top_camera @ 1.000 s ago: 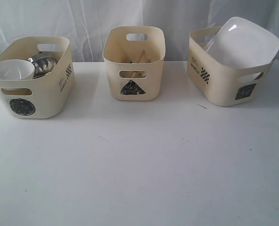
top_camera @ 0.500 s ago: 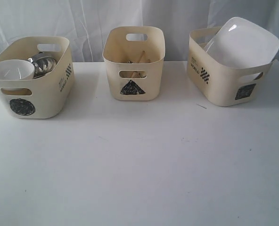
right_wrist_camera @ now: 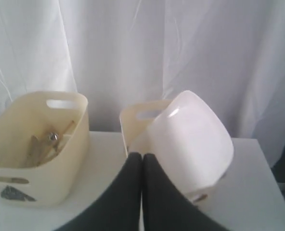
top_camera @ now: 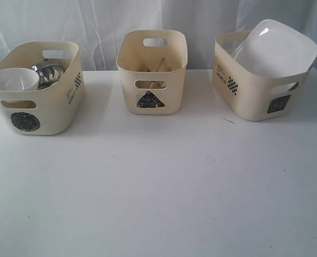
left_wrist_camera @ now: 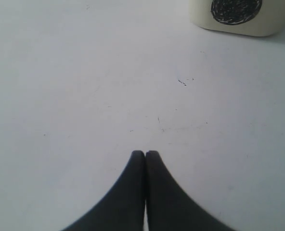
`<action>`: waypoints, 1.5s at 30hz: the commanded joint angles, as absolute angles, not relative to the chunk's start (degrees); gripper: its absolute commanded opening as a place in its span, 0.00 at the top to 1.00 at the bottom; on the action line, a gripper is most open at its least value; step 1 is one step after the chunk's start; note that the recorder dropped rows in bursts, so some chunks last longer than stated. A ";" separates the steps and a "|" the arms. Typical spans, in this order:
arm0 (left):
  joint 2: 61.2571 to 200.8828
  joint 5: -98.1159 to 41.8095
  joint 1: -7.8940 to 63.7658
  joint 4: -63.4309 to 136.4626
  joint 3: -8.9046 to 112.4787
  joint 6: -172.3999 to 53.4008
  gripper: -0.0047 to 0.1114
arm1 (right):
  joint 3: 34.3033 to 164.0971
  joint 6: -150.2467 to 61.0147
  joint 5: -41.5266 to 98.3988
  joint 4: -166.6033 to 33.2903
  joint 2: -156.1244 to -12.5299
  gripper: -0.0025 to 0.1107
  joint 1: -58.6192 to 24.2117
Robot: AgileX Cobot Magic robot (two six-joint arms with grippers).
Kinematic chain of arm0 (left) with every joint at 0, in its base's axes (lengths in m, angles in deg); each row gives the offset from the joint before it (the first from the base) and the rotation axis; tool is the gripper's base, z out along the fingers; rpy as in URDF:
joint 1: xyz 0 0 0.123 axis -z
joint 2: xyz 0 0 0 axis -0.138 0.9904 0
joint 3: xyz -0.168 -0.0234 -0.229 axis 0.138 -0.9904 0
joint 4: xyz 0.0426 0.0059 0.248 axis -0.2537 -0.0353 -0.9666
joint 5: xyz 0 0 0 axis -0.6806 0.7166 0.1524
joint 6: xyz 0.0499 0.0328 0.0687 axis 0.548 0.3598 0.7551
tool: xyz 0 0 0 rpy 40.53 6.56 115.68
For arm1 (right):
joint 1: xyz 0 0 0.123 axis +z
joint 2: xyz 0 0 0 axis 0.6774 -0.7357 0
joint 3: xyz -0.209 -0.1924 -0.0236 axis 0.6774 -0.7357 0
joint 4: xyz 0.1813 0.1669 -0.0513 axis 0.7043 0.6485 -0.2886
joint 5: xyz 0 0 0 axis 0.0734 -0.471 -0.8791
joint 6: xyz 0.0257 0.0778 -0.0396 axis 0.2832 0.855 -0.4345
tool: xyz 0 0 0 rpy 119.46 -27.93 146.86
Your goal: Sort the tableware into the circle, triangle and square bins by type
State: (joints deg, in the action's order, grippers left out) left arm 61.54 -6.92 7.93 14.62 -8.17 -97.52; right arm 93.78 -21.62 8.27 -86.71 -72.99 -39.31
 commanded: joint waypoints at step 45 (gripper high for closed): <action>61.26 -5.87 8.01 14.87 -8.90 -97.56 0.96 | 34.30 -31.93 7.71 -81.39 -12.53 0.98 -40.46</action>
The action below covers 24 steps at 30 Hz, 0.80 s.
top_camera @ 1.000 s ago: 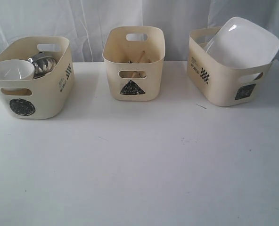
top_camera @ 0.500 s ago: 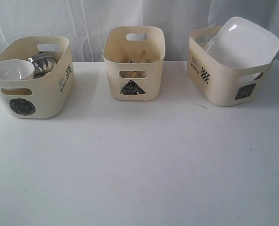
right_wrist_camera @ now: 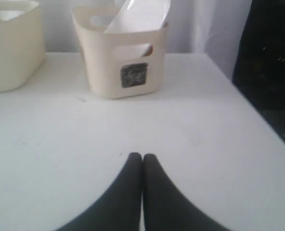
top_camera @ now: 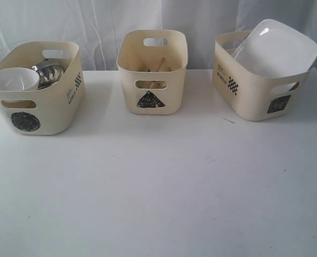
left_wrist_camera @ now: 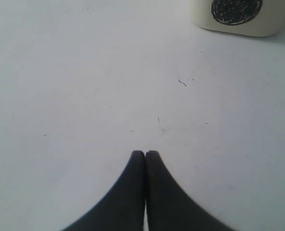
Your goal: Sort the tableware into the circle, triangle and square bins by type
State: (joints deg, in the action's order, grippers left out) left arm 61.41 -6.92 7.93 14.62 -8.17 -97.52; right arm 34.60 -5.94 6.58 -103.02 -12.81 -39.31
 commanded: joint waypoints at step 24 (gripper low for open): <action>61.26 -6.08 8.01 14.87 -8.90 -97.56 0.96 | 34.30 -49.68 8.95 -65.52 -12.53 0.98 -55.92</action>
